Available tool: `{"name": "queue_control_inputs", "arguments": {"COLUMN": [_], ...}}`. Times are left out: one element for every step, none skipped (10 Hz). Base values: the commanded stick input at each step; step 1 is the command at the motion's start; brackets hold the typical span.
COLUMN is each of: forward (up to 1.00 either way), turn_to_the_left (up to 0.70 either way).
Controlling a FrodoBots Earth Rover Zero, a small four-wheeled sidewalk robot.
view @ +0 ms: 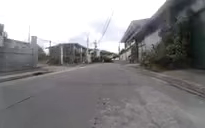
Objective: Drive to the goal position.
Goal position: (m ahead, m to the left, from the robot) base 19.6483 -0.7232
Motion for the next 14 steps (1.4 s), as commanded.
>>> {"name": "queue_control_inputs", "arguments": {"forward": [0.68,0.68,0.68,0.68,0.68,0.68,0.67,0.67,0.67,0.67,0.67,0.67,0.67,0.67], "turn_to_the_left": [-0.31,-0.21,0.00,0.00,0.00,0.00,0.00,0.00,0.00,0.00,0.00,0.00,0.00,0.00]}}
